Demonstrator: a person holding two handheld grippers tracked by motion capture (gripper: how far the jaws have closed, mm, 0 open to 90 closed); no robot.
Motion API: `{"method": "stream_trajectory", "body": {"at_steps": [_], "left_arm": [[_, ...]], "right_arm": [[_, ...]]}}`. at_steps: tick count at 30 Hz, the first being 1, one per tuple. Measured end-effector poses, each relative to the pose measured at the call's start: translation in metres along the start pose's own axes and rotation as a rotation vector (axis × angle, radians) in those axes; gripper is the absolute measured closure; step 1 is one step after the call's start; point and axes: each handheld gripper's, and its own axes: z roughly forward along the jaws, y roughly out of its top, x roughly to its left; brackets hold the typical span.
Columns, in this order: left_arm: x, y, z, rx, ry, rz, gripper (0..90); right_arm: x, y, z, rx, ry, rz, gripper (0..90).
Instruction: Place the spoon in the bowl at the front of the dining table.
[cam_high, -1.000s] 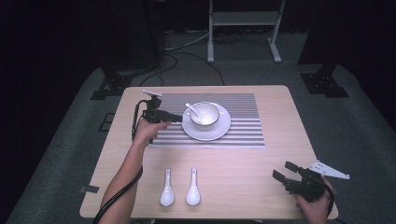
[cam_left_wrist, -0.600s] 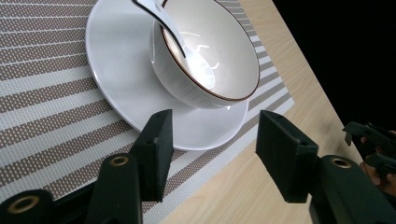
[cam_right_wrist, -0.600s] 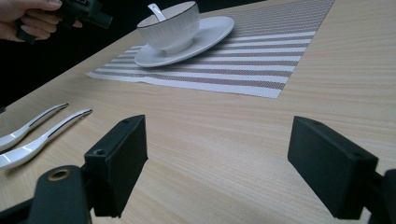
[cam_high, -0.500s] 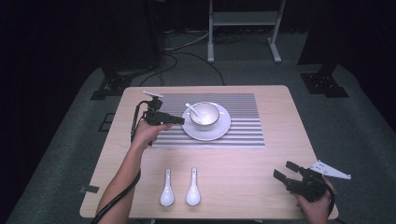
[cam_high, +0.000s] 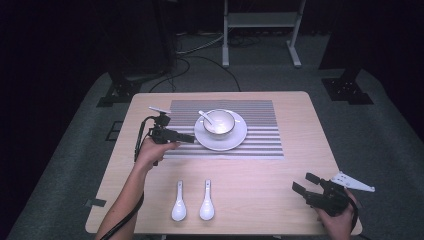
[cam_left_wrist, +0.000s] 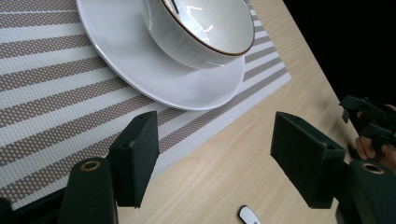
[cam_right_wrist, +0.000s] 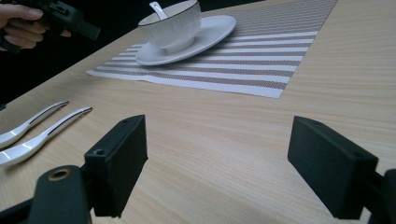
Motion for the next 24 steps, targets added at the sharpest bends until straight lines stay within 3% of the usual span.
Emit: {"method": "stream_trajectory", "body": {"at_steps": [24], "left_arm": [[-0.01, -0.019, -0.004, 0.035, 0.012, 0.046, 19.0]], "right_arm": [[0.002, 0.001, -0.002, -0.007, -0.008, -0.005, 18.8]]}}
